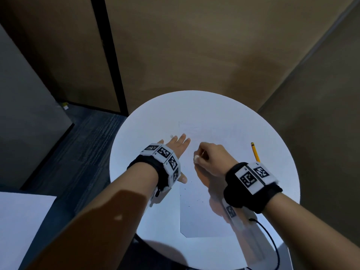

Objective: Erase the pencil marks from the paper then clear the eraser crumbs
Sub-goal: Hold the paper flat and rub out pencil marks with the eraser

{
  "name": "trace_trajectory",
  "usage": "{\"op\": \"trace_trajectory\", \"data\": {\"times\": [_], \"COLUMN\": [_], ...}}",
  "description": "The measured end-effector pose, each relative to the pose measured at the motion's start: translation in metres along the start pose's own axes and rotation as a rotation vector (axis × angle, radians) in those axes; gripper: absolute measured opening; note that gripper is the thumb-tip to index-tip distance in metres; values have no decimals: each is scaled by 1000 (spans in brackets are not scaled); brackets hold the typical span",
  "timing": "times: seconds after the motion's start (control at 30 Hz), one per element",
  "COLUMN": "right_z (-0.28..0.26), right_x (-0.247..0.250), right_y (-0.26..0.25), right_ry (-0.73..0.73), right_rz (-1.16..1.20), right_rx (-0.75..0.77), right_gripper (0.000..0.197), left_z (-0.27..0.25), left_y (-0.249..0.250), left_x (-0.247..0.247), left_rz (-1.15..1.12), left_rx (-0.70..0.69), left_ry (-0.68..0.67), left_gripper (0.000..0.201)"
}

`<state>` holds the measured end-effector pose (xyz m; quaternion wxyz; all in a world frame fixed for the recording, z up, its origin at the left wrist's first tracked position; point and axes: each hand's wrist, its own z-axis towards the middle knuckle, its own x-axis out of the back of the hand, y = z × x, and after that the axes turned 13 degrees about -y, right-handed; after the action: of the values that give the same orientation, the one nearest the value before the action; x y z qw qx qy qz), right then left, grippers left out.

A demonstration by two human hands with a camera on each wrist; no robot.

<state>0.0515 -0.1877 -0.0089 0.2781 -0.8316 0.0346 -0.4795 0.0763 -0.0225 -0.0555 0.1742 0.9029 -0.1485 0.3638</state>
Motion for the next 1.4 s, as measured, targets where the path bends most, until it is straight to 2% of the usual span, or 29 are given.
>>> {"op": "trace_trajectory", "data": {"times": [0.17,0.33,0.4,0.47,0.53,0.6,0.7,0.77,0.87,1.0,1.2,1.4], "right_z": [-12,0,-7,-15,-18,-19,-21,-23,-23,-23,-24,-5], "right_x": [7,1,-4,0,5,5,3,3,3,0,-3,1], "right_y": [-2,-2,2,2,9,19,29,29,29,31,25,16], "right_ry": [-238,-20,-60,-180,-239,-131,68,79,67,53,-87,7], "right_rz": [-120,18,2,-19,62,257,547,676,714,638,378,160], "right_rx": [-7,-17,-6,-23,-50,-90,-164,-176,-180,-178,-170,-83], "right_gripper": [31,10,16,26,23,13,10,12,12,8,12,6], "left_z": [2,-3,-3,-1,0,-1,-3,-2,1,1,1,0], "left_y": [-3,0,0,-3,-3,-2,1,4,6,10,16,20], "left_x": [-3,2,0,-2,-2,0,5,9,18,28,28,28], "left_rz": [-17,-23,-29,-29,-30,-30,-45,-20,44,90,91,112], "left_rx": [-3,-17,-18,-13,-7,-5,-5,6,15,18,4,-2], "left_ry": [1,-1,-3,0,-3,-8,-23,-31,12,3,-63,-79], "left_gripper": [127,127,127,127,127,126,126,124,116,118,123,123]}}
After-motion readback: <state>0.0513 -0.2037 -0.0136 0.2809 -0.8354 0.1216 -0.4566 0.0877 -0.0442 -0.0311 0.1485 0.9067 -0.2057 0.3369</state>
